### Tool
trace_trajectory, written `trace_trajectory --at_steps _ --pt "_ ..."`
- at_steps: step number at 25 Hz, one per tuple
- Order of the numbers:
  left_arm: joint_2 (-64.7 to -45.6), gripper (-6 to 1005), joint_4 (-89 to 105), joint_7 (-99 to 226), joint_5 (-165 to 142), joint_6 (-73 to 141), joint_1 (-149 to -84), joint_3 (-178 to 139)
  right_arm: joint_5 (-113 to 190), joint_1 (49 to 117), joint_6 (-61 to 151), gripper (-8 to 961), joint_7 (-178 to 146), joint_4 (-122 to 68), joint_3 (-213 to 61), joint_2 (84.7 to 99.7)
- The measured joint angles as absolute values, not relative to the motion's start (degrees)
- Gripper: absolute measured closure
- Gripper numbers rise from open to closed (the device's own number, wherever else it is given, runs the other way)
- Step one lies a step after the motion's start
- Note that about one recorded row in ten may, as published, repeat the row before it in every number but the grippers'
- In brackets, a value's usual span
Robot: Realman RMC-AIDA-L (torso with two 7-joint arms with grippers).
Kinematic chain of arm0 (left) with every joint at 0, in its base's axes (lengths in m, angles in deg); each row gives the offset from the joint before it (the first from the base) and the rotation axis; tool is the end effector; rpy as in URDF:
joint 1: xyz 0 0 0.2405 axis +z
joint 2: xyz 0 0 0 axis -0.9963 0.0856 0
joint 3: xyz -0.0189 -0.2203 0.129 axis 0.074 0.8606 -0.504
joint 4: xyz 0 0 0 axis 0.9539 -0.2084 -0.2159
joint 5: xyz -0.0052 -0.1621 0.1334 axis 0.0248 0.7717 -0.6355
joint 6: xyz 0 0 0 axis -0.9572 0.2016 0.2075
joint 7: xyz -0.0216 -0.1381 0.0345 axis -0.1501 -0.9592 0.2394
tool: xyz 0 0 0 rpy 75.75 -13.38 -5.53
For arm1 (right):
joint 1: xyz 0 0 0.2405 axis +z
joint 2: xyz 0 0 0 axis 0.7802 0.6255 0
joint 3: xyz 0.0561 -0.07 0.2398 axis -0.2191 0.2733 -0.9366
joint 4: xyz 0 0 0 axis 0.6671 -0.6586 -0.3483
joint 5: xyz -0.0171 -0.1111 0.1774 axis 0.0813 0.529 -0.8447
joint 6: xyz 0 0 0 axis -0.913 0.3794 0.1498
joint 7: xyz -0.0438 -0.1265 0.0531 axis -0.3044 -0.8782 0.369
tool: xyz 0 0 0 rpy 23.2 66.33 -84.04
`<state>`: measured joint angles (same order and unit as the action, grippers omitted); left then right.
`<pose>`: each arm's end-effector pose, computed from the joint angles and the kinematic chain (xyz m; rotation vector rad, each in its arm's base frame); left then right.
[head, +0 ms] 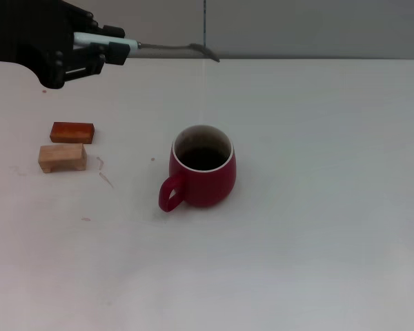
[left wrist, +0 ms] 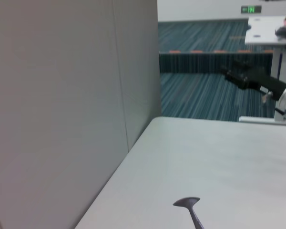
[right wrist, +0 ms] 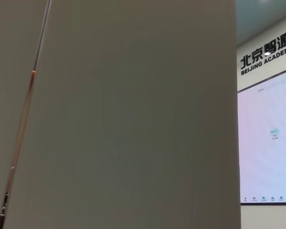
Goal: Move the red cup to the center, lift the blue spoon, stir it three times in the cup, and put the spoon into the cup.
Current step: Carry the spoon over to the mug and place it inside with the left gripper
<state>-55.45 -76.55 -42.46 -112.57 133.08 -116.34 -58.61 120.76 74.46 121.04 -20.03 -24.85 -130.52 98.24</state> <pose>-0.1532 0.3332 0.1305 -2.7801 -0.1592 -0.3820 0.3889 0.2808 0.0940 -0.9736 0.3653 0.5029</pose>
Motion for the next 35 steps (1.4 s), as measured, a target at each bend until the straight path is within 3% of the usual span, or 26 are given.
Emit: trace_trajectory --at_steps 9,35 --pt "-58.16 840 -86.77 -41.4 -124.12 130.56 -116.58 -69.43 120.76 73.96 120.87 328 -20.03 -24.68 -130.62 98.33" --pt "-58.63 840 -87.49 -41.08 -137.27 125.08 -116.28 -85.42 120.75 73.5 120.26 327 -20.04 -23.99 -130.7 98.26"
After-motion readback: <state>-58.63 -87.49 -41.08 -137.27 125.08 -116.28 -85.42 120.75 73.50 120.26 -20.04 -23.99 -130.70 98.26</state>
